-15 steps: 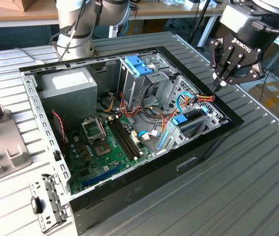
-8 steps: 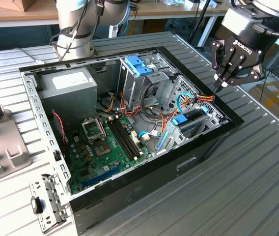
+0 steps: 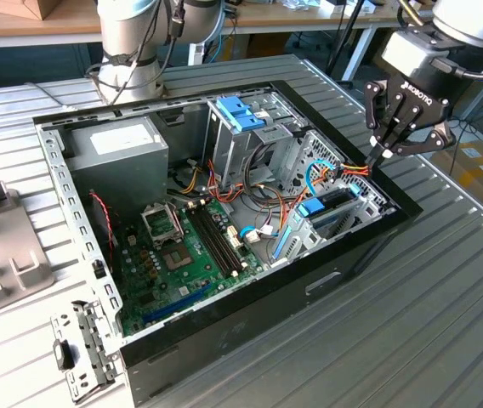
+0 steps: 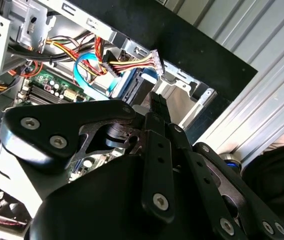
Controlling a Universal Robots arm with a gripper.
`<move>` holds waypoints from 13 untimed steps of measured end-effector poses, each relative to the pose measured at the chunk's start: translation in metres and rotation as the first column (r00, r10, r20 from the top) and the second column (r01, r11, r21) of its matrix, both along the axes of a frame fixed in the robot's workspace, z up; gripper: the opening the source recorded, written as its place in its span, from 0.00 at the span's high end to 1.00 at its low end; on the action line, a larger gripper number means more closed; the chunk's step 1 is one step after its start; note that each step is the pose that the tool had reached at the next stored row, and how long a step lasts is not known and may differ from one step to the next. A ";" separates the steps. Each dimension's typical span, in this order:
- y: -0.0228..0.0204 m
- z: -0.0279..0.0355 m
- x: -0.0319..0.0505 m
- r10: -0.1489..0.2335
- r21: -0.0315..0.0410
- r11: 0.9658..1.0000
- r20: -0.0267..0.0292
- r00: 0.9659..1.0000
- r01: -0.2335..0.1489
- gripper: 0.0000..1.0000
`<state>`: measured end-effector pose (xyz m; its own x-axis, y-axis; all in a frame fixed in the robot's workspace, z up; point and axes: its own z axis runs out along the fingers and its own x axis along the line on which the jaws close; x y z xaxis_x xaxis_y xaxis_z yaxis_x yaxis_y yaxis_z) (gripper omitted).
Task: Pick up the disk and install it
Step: 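Insert the first disk wire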
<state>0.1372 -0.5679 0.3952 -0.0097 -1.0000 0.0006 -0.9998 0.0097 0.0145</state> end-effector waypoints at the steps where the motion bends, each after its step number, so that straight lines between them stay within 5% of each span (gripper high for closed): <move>1: 0.0000 -0.0019 0.0001 0.001 0.000 1.000 0.000 1.000 -0.001 0.89; 13: 0.0000 -0.0098 0.0028 0.047 -0.001 0.999 0.000 0.999 -0.047 0.89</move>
<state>0.1400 -0.5679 0.3855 0.0368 -0.9993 0.0020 -0.9992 -0.0368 0.0146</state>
